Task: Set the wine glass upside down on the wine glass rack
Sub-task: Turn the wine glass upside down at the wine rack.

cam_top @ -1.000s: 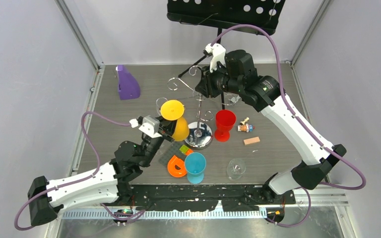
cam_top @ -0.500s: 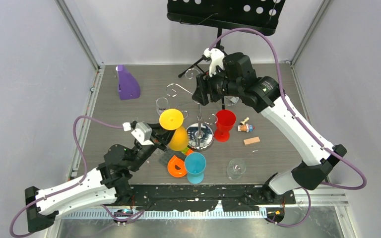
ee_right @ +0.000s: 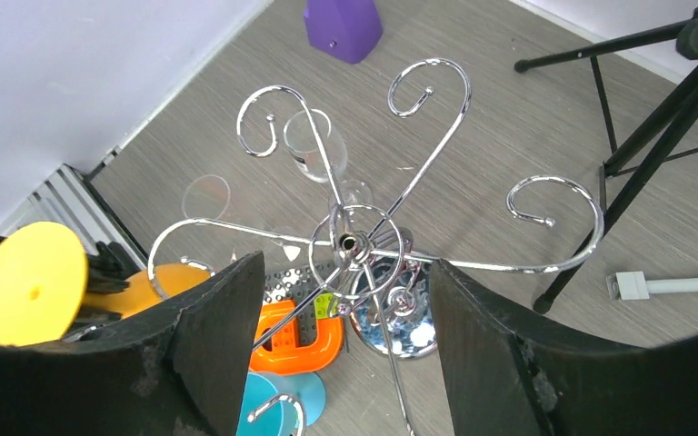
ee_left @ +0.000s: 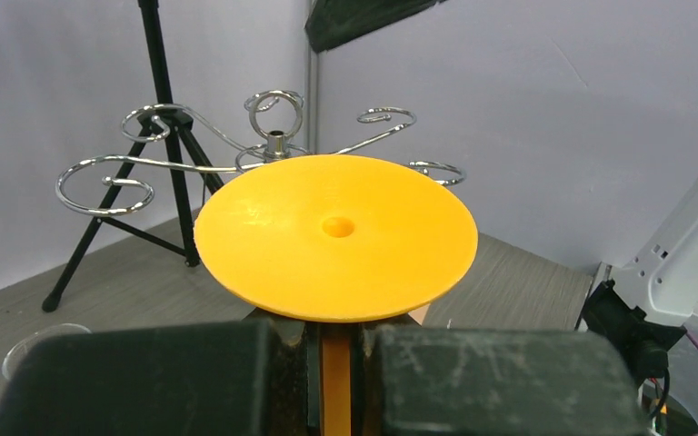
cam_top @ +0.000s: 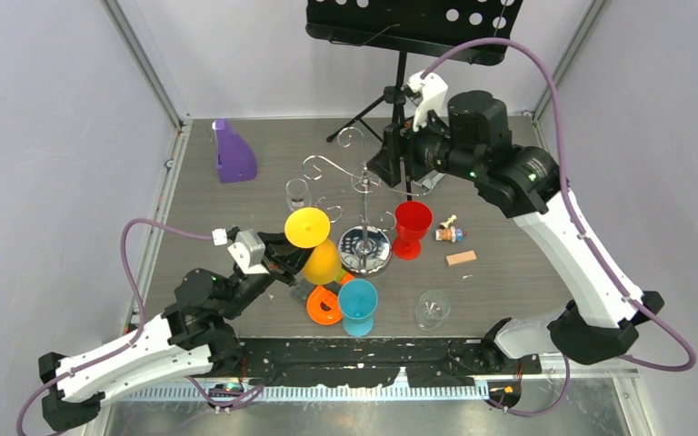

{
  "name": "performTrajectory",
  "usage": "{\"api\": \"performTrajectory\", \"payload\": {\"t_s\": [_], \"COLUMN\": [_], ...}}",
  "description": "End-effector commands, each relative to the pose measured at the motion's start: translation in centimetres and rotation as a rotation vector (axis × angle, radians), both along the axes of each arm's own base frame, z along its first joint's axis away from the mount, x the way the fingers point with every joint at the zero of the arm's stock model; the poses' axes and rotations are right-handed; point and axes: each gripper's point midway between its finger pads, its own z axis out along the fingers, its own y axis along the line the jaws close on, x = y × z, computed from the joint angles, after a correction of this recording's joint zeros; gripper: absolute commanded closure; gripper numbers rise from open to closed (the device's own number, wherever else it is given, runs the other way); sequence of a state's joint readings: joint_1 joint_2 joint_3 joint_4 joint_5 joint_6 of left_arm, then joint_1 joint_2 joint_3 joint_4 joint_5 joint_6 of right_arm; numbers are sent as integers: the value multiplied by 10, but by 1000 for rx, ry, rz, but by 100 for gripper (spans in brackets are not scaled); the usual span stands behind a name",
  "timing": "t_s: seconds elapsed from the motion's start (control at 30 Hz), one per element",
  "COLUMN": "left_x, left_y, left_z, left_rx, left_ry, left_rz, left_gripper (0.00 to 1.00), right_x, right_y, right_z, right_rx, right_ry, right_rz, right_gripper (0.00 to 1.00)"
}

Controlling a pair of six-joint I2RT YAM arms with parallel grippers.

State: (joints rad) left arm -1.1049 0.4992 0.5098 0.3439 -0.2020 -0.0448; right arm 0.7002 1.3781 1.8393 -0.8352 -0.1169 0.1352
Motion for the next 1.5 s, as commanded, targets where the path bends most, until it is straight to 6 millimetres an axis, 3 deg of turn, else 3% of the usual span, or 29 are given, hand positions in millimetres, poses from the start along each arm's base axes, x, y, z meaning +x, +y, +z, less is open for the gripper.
{"api": "performTrajectory", "payload": {"t_s": [0.0, 0.07, 0.27, 0.43, 0.7, 1.0, 1.47], "left_x": [-12, -17, -23, -24, -14, -7, -5], "left_y": [4, 6, 22, 25, 21, 7, -6], "left_z": [19, 18, 36, 60, 95, 114, 135], "left_rx": [3, 26, 62, 96, 128, 177, 200], "left_ry": [-15, -8, 0, -9, -36, -74, -120], "left_rz": [-50, -68, -58, -53, -8, 1, -2], "left_gripper": [100, 100, 100, 100, 100, 100, 100], "right_x": [-26, -40, -95, -116, -125, -126, -121], "right_y": [-16, -16, 12, 24, 38, 44, 55], "right_z": [46, 50, 62, 89, 103, 113, 108], "right_rx": [102, 135, 341, 496, 640, 713, 735], "right_ry": [-55, -26, 165, 245, 386, 464, 538], "right_rz": [0, 36, 267, 369, 428, 448, 468], "right_gripper": [27, 27, 27, 28, 31, 33, 40]}}
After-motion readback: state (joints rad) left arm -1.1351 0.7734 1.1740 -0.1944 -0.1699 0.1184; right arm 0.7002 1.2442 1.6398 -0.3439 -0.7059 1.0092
